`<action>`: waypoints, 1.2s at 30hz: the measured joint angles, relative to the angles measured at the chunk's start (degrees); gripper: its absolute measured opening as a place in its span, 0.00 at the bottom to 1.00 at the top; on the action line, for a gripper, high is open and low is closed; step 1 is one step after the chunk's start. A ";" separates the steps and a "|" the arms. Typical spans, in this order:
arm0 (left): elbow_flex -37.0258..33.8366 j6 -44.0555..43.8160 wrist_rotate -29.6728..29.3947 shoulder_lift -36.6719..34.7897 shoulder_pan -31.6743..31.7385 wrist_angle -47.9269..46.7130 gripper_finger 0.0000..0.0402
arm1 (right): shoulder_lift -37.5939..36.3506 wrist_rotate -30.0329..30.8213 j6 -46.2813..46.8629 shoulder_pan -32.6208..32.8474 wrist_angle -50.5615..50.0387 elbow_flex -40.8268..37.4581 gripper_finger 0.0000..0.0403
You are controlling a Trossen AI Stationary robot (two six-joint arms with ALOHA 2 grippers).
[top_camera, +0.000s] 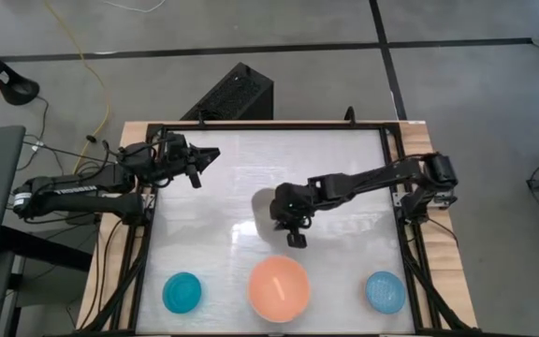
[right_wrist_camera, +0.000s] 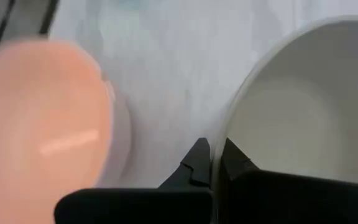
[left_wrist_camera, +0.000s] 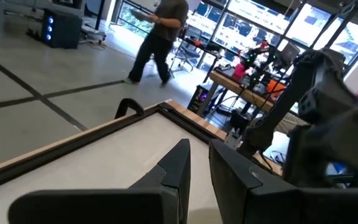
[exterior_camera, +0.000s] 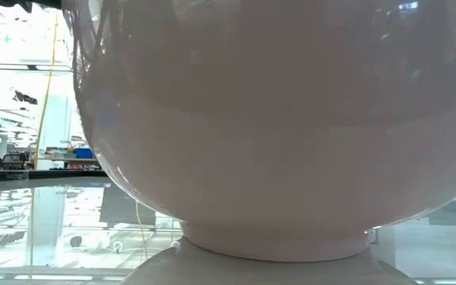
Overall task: Nest bowls inside each other
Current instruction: Stack the gray bowl on top of the orange bowl
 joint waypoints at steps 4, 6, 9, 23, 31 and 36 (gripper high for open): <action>0.00 0.54 -0.04 0.00 0.00 -0.02 0.12 | -3.58 0.37 2.74 1.53 0.21 1.56 0.00; 0.00 0.66 -0.07 0.00 0.00 0.01 0.12 | -5.03 0.65 4.41 3.16 0.28 2.34 0.00; 0.00 0.68 -0.12 0.00 0.00 0.05 0.12 | -6.29 3.06 6.70 6.78 0.18 3.55 0.00; 0.00 0.92 -1.93 0.02 0.00 0.26 0.12 | 0.50 13.55 14.06 22.65 -4.81 15.35 0.00; 0.00 0.87 -2.36 0.02 0.00 0.24 0.12 | 9.06 17.06 13.00 27.60 -19.47 28.15 0.00; 0.00 0.87 -2.36 0.02 0.00 0.22 0.12 | 13.20 17.41 12.96 29.54 -22.10 32.46 0.00</action>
